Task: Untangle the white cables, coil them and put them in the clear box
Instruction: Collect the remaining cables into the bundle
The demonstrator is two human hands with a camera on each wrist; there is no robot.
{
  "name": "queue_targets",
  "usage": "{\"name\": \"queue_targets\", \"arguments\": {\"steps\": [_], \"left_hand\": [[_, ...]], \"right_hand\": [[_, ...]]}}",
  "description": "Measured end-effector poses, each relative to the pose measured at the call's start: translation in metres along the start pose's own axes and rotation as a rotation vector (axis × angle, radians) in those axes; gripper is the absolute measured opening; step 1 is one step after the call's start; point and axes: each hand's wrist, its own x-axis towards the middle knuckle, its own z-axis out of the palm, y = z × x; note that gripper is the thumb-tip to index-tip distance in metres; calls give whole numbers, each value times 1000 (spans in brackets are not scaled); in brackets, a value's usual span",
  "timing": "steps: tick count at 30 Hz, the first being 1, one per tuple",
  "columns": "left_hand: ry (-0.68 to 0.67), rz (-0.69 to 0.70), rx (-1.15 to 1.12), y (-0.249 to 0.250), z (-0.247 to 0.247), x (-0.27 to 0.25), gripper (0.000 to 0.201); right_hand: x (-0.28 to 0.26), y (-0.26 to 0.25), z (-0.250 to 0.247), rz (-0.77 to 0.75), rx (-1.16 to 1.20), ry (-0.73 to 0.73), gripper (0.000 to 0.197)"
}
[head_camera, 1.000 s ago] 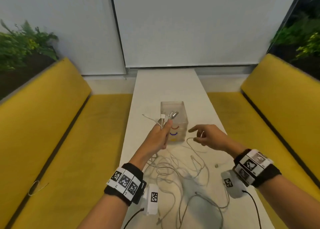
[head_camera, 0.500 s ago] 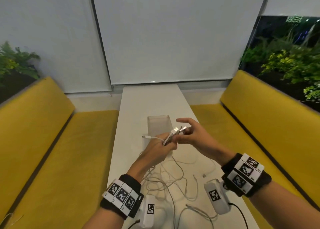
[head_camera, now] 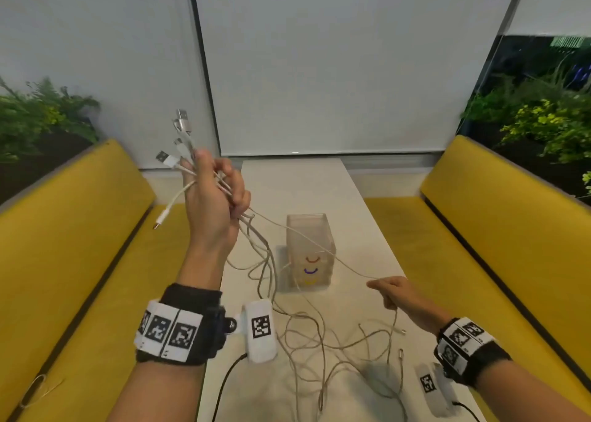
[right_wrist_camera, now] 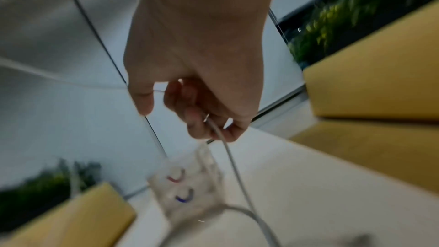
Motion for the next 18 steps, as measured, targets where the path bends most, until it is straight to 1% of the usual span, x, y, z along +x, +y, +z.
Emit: {"name": "queue_targets", "arguments": {"steps": [2, 4, 6, 7, 9, 10, 11, 12, 13, 14, 15, 16, 17, 18], "left_hand": [[-59, -4, 43, 3, 1, 4, 36], [-113, -40, 178, -8, 7, -2, 25], [-151, -99, 304, -28, 15, -12, 16], [-152, -133, 332, -38, 17, -17, 16], [-116, -192, 324, -49, 19, -21, 21], [-91, -214, 290, -50, 20, -21, 22], [-73, -230, 239, -49, 20, -19, 21], [-65, -242, 184, -46, 20, -18, 22], [-70, -250, 133, -45, 21, -18, 25], [-88, -261, 89, -44, 23, -18, 30], [-118, -275, 58, -46, 25, -19, 33], [-156, -287, 43, -48, 28, -21, 33], [-197, -293, 44, -53, 33, -25, 31], [-236, -291, 54, -57, 38, -30, 28]], "right_hand": [[2, 6, -4, 19, 5, 36, 41], [4, -7, -3, 6, 52, -15, 36], [4, -33, -1, -45, 10, -93, 33], [2, -49, -1, -97, -74, -125, 33], [-6, -80, -2, -232, -384, -165, 28], [-10, -92, -5, -273, -558, -188, 26], [-13, -100, -9, -264, -723, -215, 25], [-15, -104, -12, -212, -875, -243, 30], [-15, -103, -15, -146, -1006, -261, 46], [-13, -98, -16, -100, -1063, -256, 69], [-12, -95, -13, -114, -1014, -243, 88], [-12, -93, -7, -182, -867, -232, 101], [-13, -96, 3, -281, -666, -238, 107], [-15, -101, 14, -381, -464, -266, 107]]}}
